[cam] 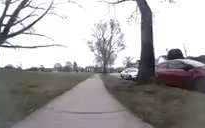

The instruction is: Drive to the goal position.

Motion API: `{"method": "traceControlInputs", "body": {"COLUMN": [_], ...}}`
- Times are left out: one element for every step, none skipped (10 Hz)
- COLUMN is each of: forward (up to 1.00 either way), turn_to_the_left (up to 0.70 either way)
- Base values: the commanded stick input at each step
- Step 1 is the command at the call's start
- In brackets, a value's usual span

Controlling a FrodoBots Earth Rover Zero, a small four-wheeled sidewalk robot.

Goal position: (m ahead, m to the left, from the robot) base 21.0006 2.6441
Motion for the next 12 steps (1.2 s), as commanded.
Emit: {"method": "traceControlInputs", "body": {"forward": [1.0,1.0,1.0,1.0,1.0,1.0,1.0,1.0,1.0,1.0,1.0,1.0], "turn_to_the_left": [0.0,0.0,0.0,0.18,0.37,0.39,0.22,0.0,0.0,0.01,0.27,0.38]}}
